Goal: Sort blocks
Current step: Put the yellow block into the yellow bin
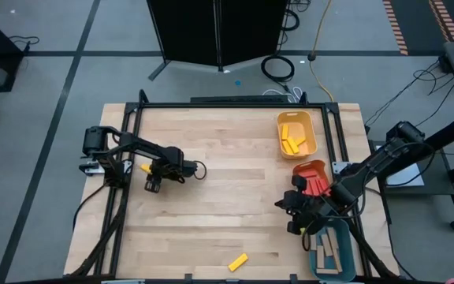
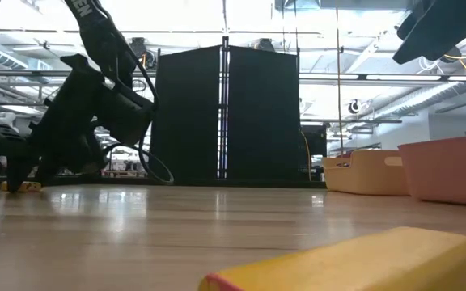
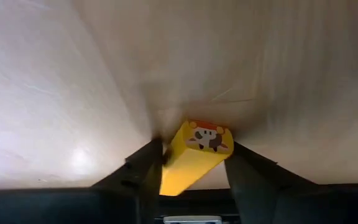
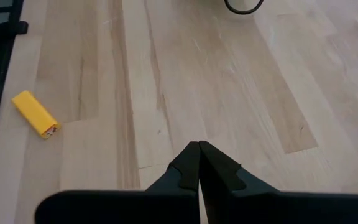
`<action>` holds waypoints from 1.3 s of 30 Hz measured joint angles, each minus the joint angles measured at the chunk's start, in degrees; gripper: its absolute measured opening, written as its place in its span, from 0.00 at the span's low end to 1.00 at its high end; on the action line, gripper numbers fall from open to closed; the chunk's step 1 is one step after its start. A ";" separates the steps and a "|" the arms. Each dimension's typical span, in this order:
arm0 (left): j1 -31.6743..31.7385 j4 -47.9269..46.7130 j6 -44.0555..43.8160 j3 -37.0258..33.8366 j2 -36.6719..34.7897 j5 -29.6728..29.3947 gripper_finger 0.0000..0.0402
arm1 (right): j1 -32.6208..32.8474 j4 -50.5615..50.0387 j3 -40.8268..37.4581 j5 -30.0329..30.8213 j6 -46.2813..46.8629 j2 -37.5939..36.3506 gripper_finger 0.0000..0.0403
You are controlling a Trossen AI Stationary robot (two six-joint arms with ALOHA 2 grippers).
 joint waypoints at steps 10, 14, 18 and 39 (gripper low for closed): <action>0.04 -0.53 -0.12 2.94 -0.41 0.77 0.20 | 0.33 -0.19 0.00 -0.07 0.68 0.00 0.00; 0.49 5.58 -0.12 7.23 -2.58 0.68 0.20 | 0.31 -1.41 0.00 -0.09 -0.56 -0.02 0.00; 1.72 21.64 -0.16 12.17 -4.74 3.51 0.20 | 0.31 -3.29 0.00 -0.08 -0.71 -0.04 0.00; 8.85 115.15 -25.21 38.08 28.72 17.59 0.20 | -2.17 -11.26 0.02 5.41 0.66 -1.01 0.00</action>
